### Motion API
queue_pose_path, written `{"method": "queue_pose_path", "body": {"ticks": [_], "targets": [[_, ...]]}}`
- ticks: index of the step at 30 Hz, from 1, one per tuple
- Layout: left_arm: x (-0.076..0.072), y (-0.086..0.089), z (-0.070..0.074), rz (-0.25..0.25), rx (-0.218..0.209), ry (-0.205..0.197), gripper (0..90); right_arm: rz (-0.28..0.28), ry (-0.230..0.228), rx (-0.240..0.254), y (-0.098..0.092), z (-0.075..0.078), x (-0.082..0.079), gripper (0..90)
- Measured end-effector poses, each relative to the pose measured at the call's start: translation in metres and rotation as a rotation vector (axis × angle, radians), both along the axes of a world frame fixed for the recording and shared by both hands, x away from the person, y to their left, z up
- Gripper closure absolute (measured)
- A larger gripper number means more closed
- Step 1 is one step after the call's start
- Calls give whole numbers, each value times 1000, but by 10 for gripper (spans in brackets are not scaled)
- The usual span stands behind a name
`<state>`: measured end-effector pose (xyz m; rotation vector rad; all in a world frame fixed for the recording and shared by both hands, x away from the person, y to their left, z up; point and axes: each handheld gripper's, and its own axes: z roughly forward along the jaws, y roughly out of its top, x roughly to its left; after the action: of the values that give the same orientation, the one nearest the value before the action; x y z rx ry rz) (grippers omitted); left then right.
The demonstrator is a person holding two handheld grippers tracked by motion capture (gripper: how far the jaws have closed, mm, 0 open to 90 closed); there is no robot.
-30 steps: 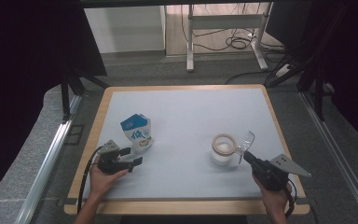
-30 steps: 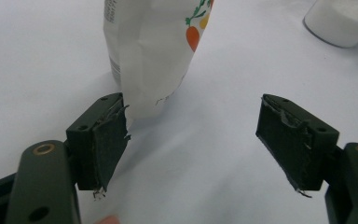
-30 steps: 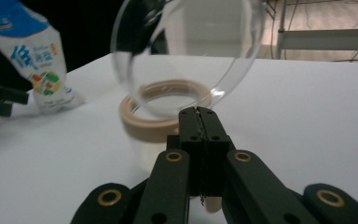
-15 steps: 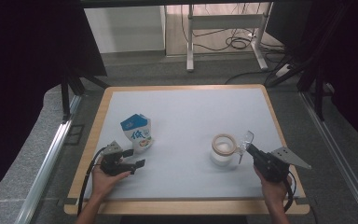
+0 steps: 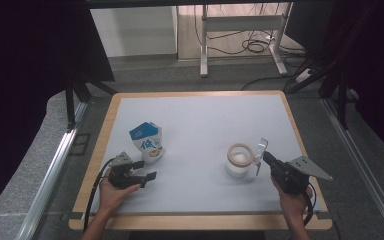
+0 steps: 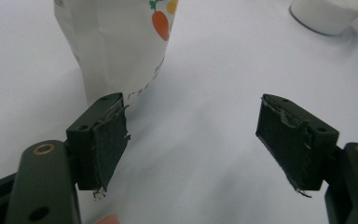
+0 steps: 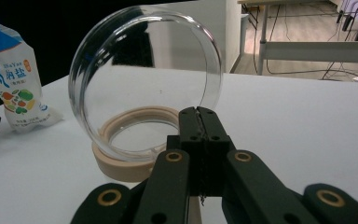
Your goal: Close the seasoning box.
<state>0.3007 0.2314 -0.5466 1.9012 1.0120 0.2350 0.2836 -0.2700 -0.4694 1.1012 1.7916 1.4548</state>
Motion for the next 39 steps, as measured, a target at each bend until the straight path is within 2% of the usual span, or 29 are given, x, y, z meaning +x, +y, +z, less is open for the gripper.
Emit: {"method": "queue_pose_path", "body": {"ticks": [6,12,16,27,34,39], "targets": [[0,-1,-1,-2,1,4,244,36,10,-6,15,2,6,897],[0,-1,-1,0,4,7,244,117,21,-61,45,1,15,898],[0,0,-3,0,1,7,247,137,18,-75,52,1,16,897],[0,-2,-3,-5,0,9,248,160,31,-55,51,1,17,898],[-1,-3,-3,-8,0,12,247,123,31,-21,32,2,18,897],[-1,-3,-3,-9,1,12,247,91,38,2,11,-1,18,884]]}}
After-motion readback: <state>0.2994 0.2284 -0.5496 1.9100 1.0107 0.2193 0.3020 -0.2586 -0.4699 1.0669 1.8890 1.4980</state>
